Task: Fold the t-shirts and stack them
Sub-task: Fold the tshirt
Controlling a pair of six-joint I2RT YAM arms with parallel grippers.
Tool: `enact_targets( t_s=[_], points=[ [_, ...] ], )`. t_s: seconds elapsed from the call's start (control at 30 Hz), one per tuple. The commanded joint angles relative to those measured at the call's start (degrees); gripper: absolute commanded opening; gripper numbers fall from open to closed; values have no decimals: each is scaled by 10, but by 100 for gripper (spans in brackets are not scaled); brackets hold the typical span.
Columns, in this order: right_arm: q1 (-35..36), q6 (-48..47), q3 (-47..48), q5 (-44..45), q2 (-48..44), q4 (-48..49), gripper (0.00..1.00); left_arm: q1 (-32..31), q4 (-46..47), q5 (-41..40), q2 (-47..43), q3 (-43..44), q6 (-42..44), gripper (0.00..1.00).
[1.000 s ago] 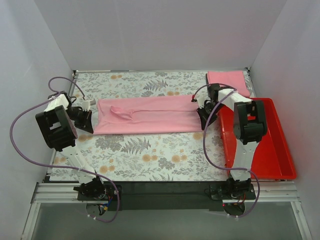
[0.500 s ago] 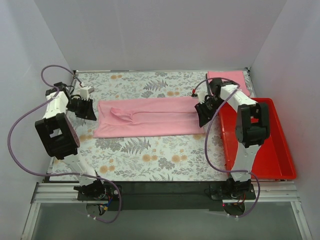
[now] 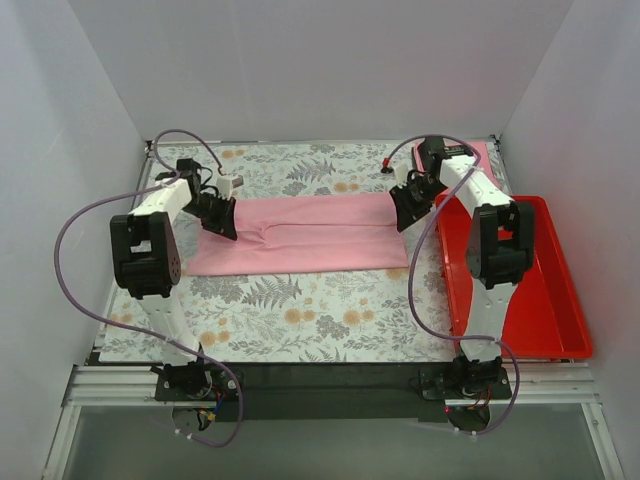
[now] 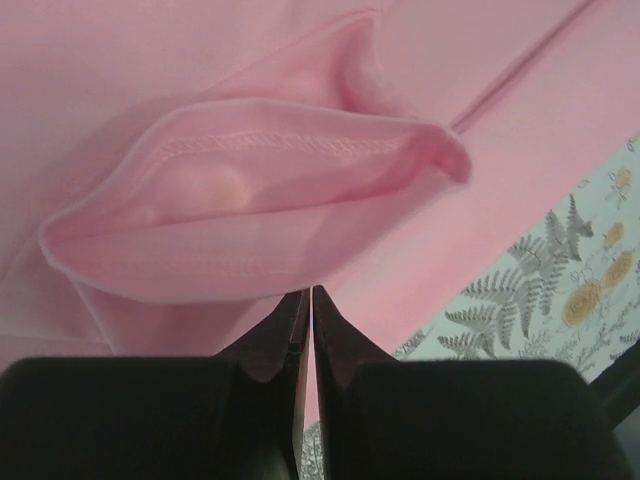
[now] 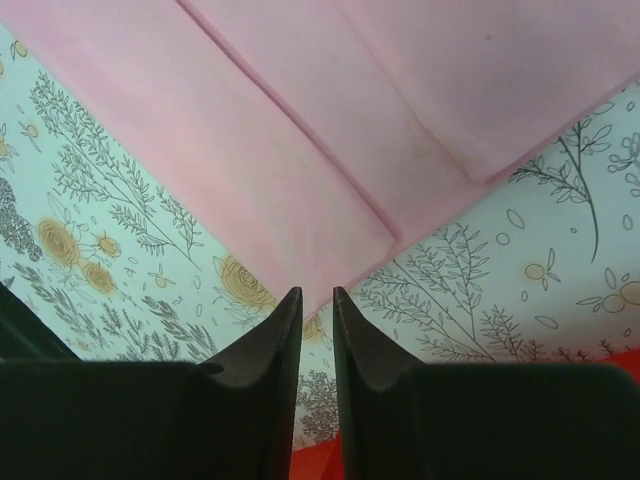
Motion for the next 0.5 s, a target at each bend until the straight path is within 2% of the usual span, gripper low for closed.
enact_targets(
  t_s=[0.0, 0.3, 0.43, 0.47],
  points=[
    [5, -6, 56, -1, 21, -6, 24, -15, 32, -23, 29, 43, -40, 3],
    [16, -28, 130, 12, 64, 4, 26, -29, 43, -25, 124, 151, -82, 3],
    [29, -39, 166, 27, 92, 16, 25, -29, 31, -17, 107, 146, -90, 8],
    [34, -41, 174, 33, 97, 21, 26, -29, 29, -17, 84, 138, -91, 11]
  ],
)
